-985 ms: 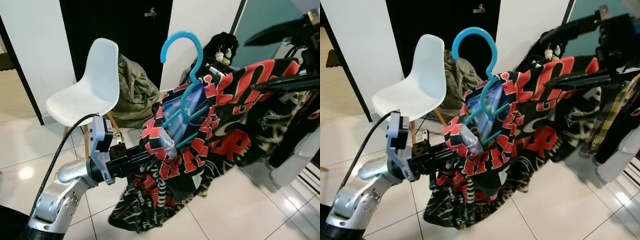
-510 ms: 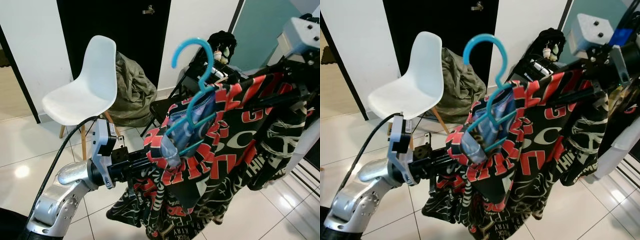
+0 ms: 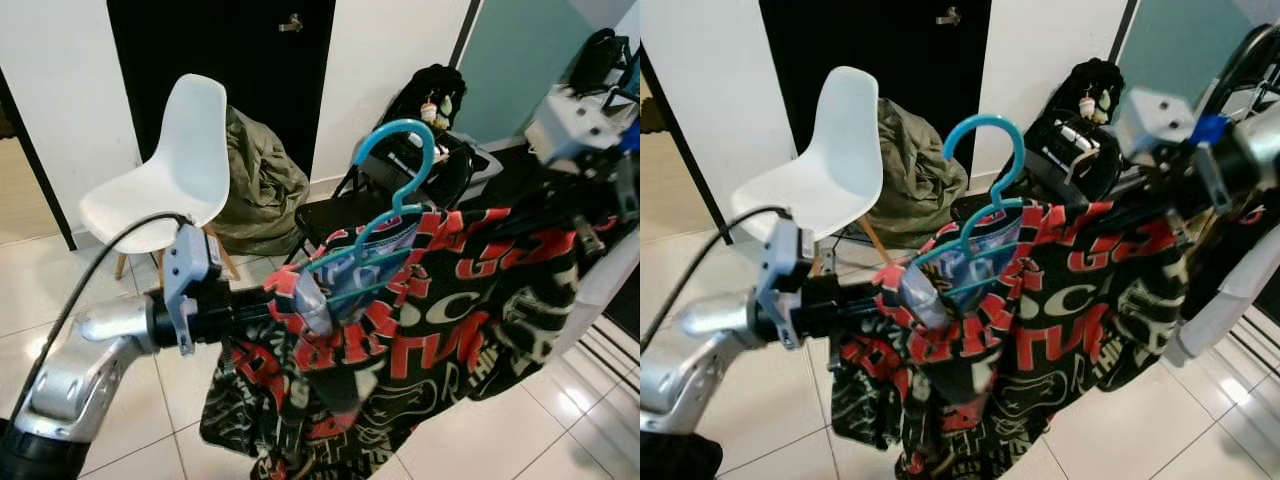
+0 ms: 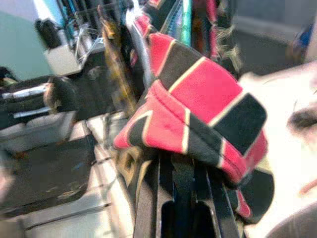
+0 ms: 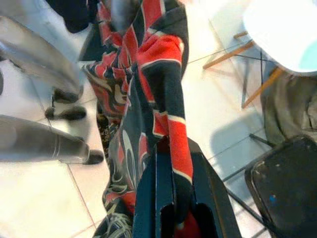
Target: Hang hanger
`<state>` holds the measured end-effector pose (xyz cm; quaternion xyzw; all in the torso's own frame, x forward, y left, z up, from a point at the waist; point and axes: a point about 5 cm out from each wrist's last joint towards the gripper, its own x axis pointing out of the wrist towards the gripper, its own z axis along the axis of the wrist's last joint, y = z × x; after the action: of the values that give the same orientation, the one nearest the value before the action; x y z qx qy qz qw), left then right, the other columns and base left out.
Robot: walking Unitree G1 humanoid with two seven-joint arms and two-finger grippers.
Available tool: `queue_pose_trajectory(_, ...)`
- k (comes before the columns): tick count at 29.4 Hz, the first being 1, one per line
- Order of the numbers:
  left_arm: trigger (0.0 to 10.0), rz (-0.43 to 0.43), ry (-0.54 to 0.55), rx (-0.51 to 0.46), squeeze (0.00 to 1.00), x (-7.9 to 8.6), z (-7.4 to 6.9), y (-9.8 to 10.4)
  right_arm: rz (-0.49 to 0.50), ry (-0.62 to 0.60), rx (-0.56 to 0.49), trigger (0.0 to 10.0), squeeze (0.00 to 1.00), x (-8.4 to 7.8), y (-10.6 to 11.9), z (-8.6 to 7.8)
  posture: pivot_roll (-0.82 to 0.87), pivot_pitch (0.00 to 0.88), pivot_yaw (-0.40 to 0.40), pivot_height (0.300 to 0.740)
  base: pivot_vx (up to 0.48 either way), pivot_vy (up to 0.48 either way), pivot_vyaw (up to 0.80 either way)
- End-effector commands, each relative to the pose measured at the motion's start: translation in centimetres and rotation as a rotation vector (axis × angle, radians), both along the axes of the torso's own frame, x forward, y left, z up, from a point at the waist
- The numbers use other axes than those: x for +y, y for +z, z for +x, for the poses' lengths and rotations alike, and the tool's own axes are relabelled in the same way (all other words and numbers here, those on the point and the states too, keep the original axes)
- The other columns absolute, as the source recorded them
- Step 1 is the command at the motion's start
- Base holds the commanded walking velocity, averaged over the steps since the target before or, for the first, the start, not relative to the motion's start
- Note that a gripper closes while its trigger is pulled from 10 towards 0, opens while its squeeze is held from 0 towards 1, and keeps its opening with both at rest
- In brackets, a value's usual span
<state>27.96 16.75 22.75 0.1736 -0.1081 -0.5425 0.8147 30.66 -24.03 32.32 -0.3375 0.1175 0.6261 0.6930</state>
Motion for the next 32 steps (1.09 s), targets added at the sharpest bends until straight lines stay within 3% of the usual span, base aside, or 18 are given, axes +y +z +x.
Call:
queue_pose_trajectory(1,10.0,0.098,0.050,-0.143,0.00,1.0,1.0,2.1,0.055,-0.029,-0.026,0.0,0.00,0.5,-1.5,0.2,-0.08,0.006,-0.105,0.740,0.000,0.000,0.00)
queue_pose_trajectory(2,10.0,0.098,0.050,-0.143,0.00,1.0,1.0,2.1,0.055,-0.029,-0.026,0.0,0.00,0.5,-1.5,0.2,-0.08,0.006,-0.105,0.740,0.000,0.000,0.00)
queue_pose_trajectory(3,10.0,0.180,0.090,-0.230,0.00,1.8,2.0,3.7,0.088,-0.056,-0.054,0.0,0.00,1.6,-3.7,0.3,-0.07,0.008,-0.094,0.740,0.000,0.000,0.00)
queue_pose_trajectory(4,10.0,0.180,0.090,-0.230,0.00,1.8,2.0,3.7,0.088,-0.056,-0.054,0.0,0.00,1.6,-3.7,0.3,-0.07,0.008,-0.094,0.740,0.000,0.000,0.00)
queue_pose_trajectory(5,10.0,0.234,0.112,-0.285,0.00,2.3,2.7,5.0,0.132,-0.090,-0.084,0.0,0.00,2.9,-5.6,0.5,-0.07,0.011,-0.080,0.740,0.000,0.000,0.00)
queue_pose_trajectory(7,10.0,0.234,0.112,-0.285,0.00,2.3,2.7,5.0,0.132,-0.090,-0.084,0.0,0.00,2.9,-5.6,0.5,-0.07,0.011,-0.080,0.740,0.000,0.000,0.00)
queue_pose_trajectory(8,10.0,0.290,0.121,-0.319,0.00,2.4,3.2,5.6,0.183,-0.134,-0.118,0.0,0.00,3.9,-6.8,0.7,-0.07,0.009,-0.075,0.740,0.000,0.000,0.00)
queue_pose_trajectory(9,10.0,0.290,0.121,-0.319,0.00,2.4,3.2,5.6,0.183,-0.134,-0.118,0.0,0.00,3.9,-6.8,0.7,-0.07,0.009,-0.075,0.740,0.000,0.000,0.00)
queue_pose_trajectory(10,10.0,0.333,0.118,-0.327,1.00,2.3,3.6,5.6,0.230,-0.183,-0.143,0.0,0.00,4.6,-7.7,1.0,-0.07,0.010,-0.065,0.740,0.000,0.000,0.00)
queue_pose_trajectory(13,10.0,0.385,0.067,-0.261,1.00,1.8,3.9,4.0,0.294,-0.252,-0.161,0.0,0.00,5.3,-8.7,1.4,-0.07,0.010,-0.054,0.740,0.000,0.000,0.00)
queue_pose_trajectory(16,10.0,0.376,0.040,-0.228,1.00,1.3,3.8,3.0,0.340,-0.285,-0.162,0.0,0.00,5.6,-8.8,1.4,-0.08,0.015,-0.053,0.740,0.000,0.000,0.00)
queue_pose_trajectory(24,10.0,0.431,0.038,-0.282,1.00,1.5,4.2,2.2,0.372,-0.324,-0.179,0.0,0.00,5.3,-8.8,1.0,-0.08,0.015,-0.051,0.740,0.000,0.000,0.00)
queue_pose_trajectory(28,10.0,0.473,0.093,-0.333,1.00,2.5,4.9,2.8,0.373,-0.374,-0.200,0.0,0.00,4.8,-9.0,0.9,-0.08,0.015,-0.051,0.740,0.000,0.000,0.00)
queue_pose_trajectory(29,10.0,0.508,0.150,-0.366,0.26,3.5,5.3,3.3,0.386,-0.414,-0.214,0.0,0.00,4.5,-9.1,0.9,-0.09,0.012,-0.048,0.740,0.000,0.000,0.00)
queue_pose_trajectory(30,10.0,0.515,0.234,-0.410,0.00,4.5,5.7,4.2,0.412,-0.477,-0.231,0.0,0.00,4.0,-9.3,1.1,-0.09,0.010,-0.048,0.740,0.000,0.000,0.00)
queue_pose_trajectory(32,10.0,0.516,0.289,-0.439,0.00,5.2,5.9,4.8,0.430,-0.519,-0.242,0.0,0.00,3.7,-9.4,1.2,-0.09,0.010,-0.048,0.740,0.000,0.000,0.00)
